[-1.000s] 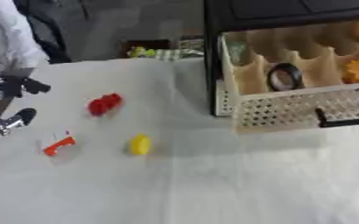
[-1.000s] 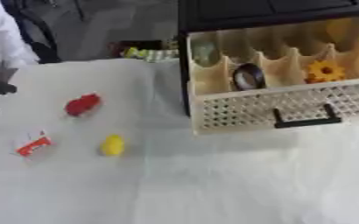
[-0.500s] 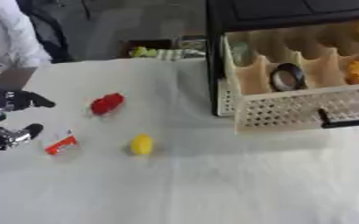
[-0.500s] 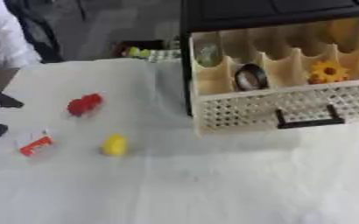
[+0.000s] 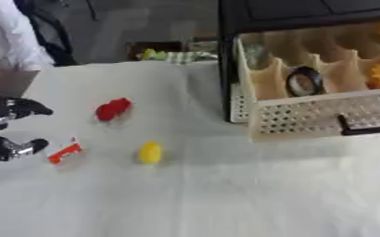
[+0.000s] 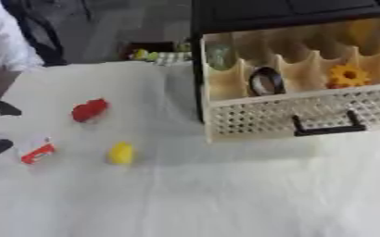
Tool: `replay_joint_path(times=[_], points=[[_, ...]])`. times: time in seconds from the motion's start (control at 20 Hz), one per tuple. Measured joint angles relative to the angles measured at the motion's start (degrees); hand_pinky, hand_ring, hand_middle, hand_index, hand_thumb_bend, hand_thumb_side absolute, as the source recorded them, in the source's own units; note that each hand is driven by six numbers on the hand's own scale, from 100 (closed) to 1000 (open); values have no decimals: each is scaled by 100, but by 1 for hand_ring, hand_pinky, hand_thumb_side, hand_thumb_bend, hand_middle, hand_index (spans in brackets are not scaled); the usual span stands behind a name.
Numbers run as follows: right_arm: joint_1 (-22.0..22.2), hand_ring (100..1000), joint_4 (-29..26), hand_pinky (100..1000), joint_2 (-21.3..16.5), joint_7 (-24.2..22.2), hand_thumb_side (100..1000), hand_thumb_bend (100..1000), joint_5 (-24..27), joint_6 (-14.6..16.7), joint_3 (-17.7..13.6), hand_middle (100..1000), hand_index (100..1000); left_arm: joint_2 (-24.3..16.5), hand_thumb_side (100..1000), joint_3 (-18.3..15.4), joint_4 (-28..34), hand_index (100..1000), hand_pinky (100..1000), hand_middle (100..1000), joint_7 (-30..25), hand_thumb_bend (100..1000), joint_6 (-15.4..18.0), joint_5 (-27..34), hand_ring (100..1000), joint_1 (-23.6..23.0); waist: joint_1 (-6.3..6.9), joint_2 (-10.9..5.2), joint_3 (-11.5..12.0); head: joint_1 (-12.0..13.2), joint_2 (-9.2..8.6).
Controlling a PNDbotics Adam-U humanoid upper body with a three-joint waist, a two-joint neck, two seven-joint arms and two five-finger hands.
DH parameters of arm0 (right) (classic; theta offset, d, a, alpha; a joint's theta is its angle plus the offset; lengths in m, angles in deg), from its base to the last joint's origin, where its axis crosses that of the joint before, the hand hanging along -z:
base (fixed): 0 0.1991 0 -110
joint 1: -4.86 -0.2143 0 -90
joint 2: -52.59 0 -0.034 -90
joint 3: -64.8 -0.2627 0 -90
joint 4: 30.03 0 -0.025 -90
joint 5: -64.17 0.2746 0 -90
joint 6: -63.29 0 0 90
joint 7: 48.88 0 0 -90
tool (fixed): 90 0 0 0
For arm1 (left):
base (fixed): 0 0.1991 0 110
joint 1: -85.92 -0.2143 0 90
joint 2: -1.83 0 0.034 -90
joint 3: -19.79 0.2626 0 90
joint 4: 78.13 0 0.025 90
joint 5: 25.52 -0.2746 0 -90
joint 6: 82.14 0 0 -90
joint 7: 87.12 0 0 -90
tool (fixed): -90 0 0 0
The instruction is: Pick up objects from table and place into drawer.
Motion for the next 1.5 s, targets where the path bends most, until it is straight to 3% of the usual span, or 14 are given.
replay_joint_path(times=[0.4, 0.65, 0.85, 1.0, 1.1, 1.5], points=[[42, 701, 0, 719, 2, -13, 1000, 100, 6, -12, -59, 409, 830, 124, 1000, 56, -363, 1000, 796, 861, 86, 381, 3, -252, 899, 202, 14, 81, -44, 20, -8], [44, 702, 0, 720, 26, -37, 1000, 100, 7, -42, -93, 403, 828, 188, 1000, 121, -467, 1000, 783, 846, 52, 376, 82, -304, 887, 253, 16, 131, -61, 28, -50], [49, 703, 0, 720, 60, -41, 1000, 100, 8, -77, -114, 400, 827, 232, 950, 155, -490, 1000, 778, 845, -22, 379, 149, -270, 887, 274, 15, 144, -61, 48, -53], [73, 704, 0, 721, 89, -49, 1000, 100, 16, -91, -130, 399, 825, 276, 844, 161, -511, 1000, 769, 850, -43, 358, 160, -269, 884, 313, 14, 155, -69, 49, -56], [90, 705, 0, 722, 101, -59, 1000, 100, 23, -101, -131, 398, 824, 298, 837, 179, -551, 1000, 766, 848, -32, 343, 149, -282, 881, 323, 11, 163, -73, 51, -58], [34, 706, 0, 724, 196, -84, 1000, 100, 23, -227, -131, 395, 816, 433, 935, 228, -781, 1000, 736, 779, 109, 352, 11, -447, 843, 412, 3, 189, -97, 83, -60]])
